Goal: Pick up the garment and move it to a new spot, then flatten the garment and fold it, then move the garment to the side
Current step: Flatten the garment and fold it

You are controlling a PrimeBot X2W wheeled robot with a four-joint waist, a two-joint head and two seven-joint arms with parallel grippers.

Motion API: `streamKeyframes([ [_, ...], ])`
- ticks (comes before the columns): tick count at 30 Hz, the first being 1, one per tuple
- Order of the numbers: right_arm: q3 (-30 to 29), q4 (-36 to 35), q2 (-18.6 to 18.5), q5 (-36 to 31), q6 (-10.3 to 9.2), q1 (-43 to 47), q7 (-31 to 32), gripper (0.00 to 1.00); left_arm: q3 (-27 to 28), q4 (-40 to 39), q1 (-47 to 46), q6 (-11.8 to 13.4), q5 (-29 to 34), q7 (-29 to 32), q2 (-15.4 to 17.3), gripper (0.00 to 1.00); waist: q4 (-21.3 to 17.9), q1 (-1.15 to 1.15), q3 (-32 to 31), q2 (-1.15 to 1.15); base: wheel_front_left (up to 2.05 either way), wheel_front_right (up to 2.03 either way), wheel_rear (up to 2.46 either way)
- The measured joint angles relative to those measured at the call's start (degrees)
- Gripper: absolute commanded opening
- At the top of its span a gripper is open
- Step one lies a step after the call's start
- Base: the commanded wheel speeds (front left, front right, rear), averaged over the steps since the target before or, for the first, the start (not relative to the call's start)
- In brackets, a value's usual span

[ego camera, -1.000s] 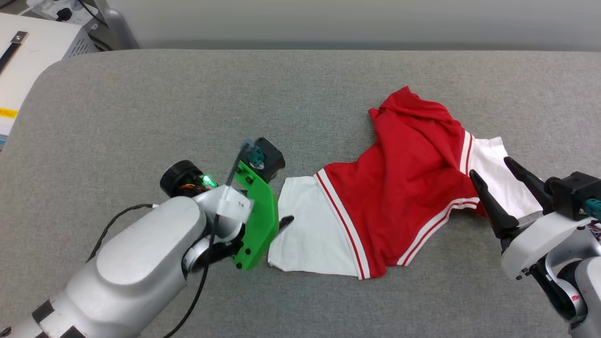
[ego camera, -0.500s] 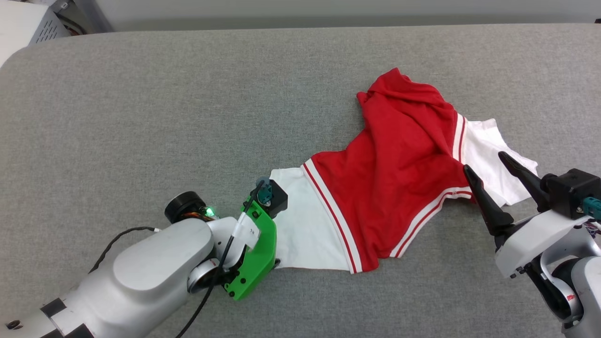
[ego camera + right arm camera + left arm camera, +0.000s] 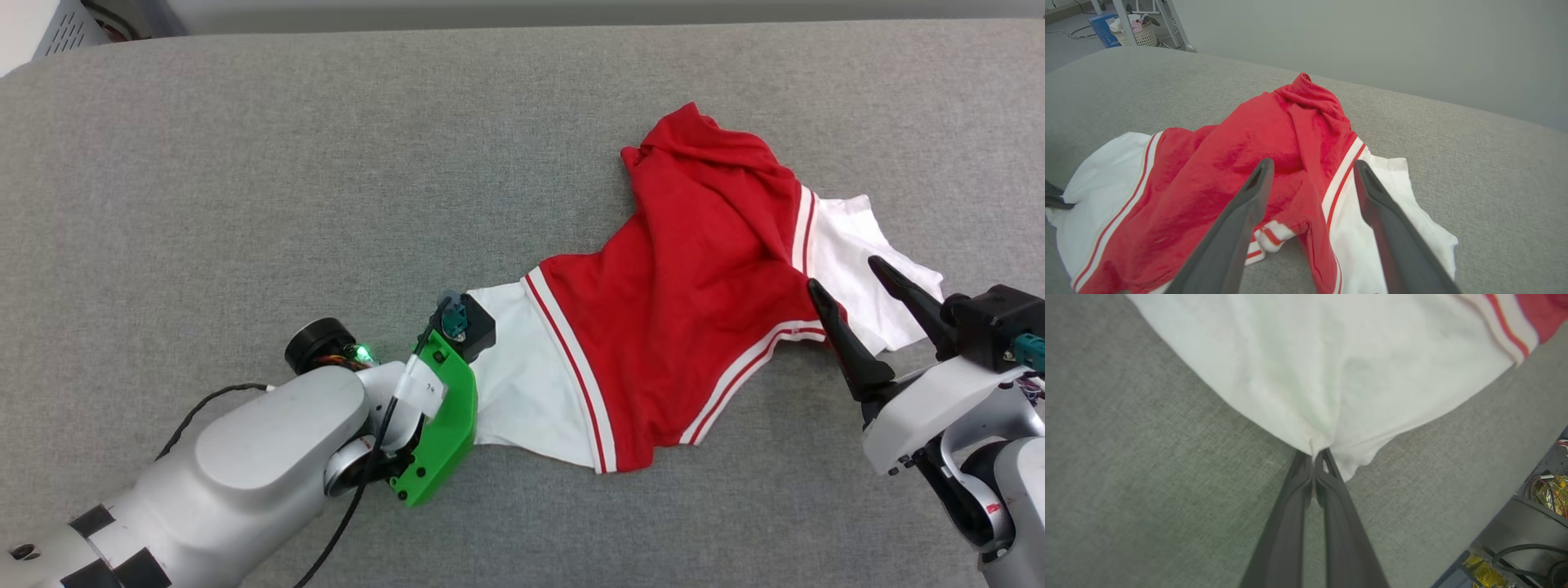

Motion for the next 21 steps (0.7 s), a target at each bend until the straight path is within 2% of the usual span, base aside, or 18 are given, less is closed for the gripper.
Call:
streamKeyframes([
  [3, -0.4, 0.3, -0.1, 0.0, 0.0, 0.0, -0.2, 1.0, -0.8, -0.7, -0.1, 0.0, -0.7, -2.9, 1.1, 0.0, 0.4, 0.0, -0.6, 0.0, 0.0, 0.0, 0.0],
  [6, -0.9, 0.5, -0.2, 0.1, 0.0, 0.2, -0.5, 1.0, -1.1, -1.8, -0.1, 0.0, -2.6, -4.6, 3.6, 0.0, 0.8, 0.0, -1.4, 0.0, 0.0, 0.0, 0.0],
  [12, -2.3, 0.8, -0.3, 0.5, 0.0, 1.4, -0.8, 1.0, 0.4, -1.1, -0.1, 0.0, -5.1, -6.2, 11.2, 0.0, 1.7, 0.0, -2.5, 0.0, 0.0, 0.0, 0.0],
  [21, -4.3, 0.9, -0.4, 0.5, 0.0, 2.9, -0.6, 1.0, 2.1, 3.0, 0.0, 1.3, -6.2, -8.0, 15.6, 0.0, 1.4, 0.0, -2.8, 0.0, 0.0, 0.0, 0.0],
])
